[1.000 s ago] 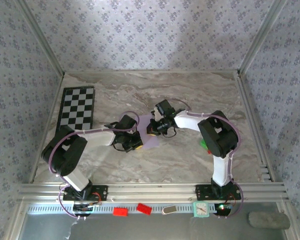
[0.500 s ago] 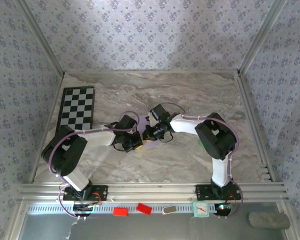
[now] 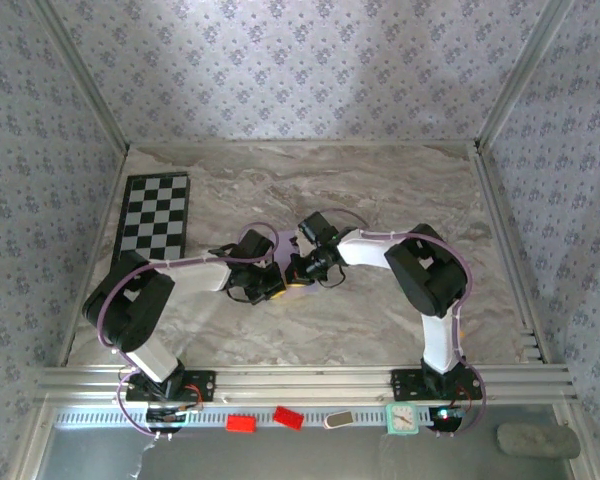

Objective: Fold a paper plane with a square sheet of paper (pick it up from the middle)
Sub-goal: Fold the triangle a second time at the center of the table.

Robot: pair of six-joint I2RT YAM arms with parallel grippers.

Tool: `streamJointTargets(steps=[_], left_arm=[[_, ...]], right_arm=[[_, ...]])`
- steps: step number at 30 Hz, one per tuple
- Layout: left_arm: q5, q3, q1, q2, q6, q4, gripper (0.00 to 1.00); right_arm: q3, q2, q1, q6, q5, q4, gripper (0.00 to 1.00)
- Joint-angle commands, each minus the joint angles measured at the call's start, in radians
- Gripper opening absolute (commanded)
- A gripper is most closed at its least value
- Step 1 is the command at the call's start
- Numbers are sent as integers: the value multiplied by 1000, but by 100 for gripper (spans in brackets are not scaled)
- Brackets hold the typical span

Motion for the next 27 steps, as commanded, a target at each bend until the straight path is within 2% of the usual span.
streamJointTargets(steps=[1,17,22,27], left_arm=[[-44,-27,6,17,-16,-127,0],[-40,-36,7,13,-16,-145,0],[-39,-15,7,16,-4,-147,0],[-37,5,7,20,7,-144,0]], right_arm=[[23,39,-33,-42,50,-53,1],[118,92,-273,-121,64,-55,1],[102,-30,-277,-126,60,-50,2],[58,-88,-211,-102,42,-35,2]])
